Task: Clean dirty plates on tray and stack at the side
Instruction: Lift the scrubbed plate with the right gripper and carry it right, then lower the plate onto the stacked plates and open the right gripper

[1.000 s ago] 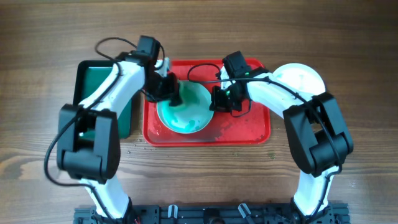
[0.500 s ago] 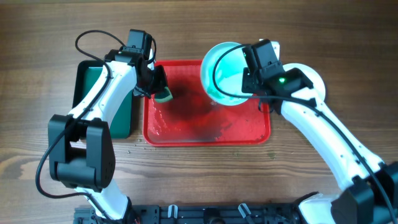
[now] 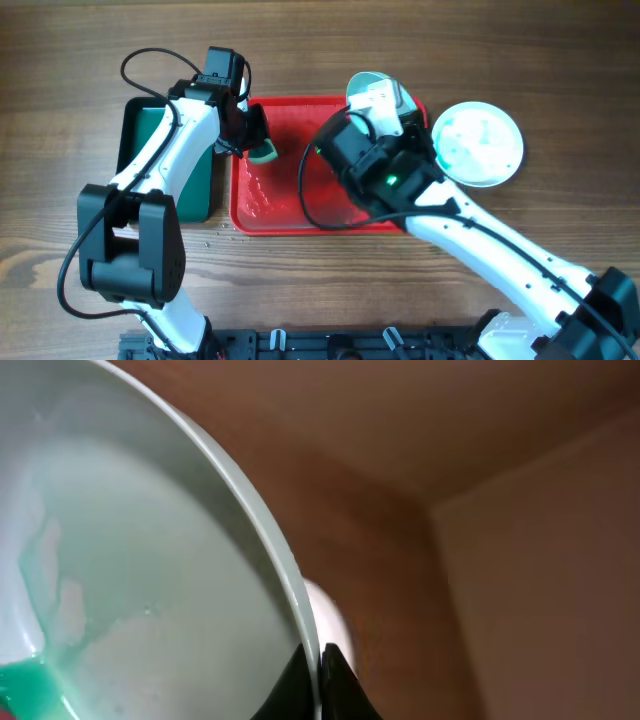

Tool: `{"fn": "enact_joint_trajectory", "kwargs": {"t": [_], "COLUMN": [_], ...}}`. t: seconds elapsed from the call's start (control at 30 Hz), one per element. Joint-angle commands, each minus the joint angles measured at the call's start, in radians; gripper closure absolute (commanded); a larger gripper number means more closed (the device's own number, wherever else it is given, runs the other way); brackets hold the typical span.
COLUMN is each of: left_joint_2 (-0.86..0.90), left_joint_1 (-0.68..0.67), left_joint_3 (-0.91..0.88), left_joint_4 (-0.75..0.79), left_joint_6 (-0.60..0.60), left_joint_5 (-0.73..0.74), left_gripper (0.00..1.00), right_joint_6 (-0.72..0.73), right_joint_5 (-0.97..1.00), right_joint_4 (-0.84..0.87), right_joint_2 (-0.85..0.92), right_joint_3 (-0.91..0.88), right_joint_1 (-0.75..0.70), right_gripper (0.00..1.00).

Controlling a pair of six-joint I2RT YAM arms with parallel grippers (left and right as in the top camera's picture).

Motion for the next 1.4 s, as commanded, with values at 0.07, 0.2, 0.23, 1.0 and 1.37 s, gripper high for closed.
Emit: {"fn": "enact_joint_trajectory", "kwargs": {"t": [0.07,0.2,0.23,1.0,1.37], "left_joint_2": [-0.018,-0.018,-0.018,-0.018,-0.018], "left_joint_1": [-0.001,-0.001,-0.001,-0.001,-0.001], "left_joint_3": [0.011,0.011,0.011,0.011,0.011], "left_joint_4": [0.003,0.003,0.003,0.003,0.005], "left_joint_6": [-0.013,-0.013,-0.013,-0.013,-0.013], "left_joint_5": [-0.013,-0.013,-0.013,-0.013,-0.013], "left_gripper": [0.96,0.96,0.96,0.96,0.96], "right_joint_6": [-0.118,-0.167,-0.179,0.133,0.148], "right_joint_5": [0.263,0.342,0.342,-1.183,-1.291], "right_joint_4": [0.028,0.075,0.09,-0.014,0.04], "right_joint_2": [-0.011,-0.011,-0.011,-0.01,0.044], "right_joint_3": [0.009,0.009,0.009,0.006,-0.099], "right_joint_1": [0.03,0.03,0.03,-0.489,-1.132], "right_gripper": [0.96,0.96,0.96,0.96,0.96]}}
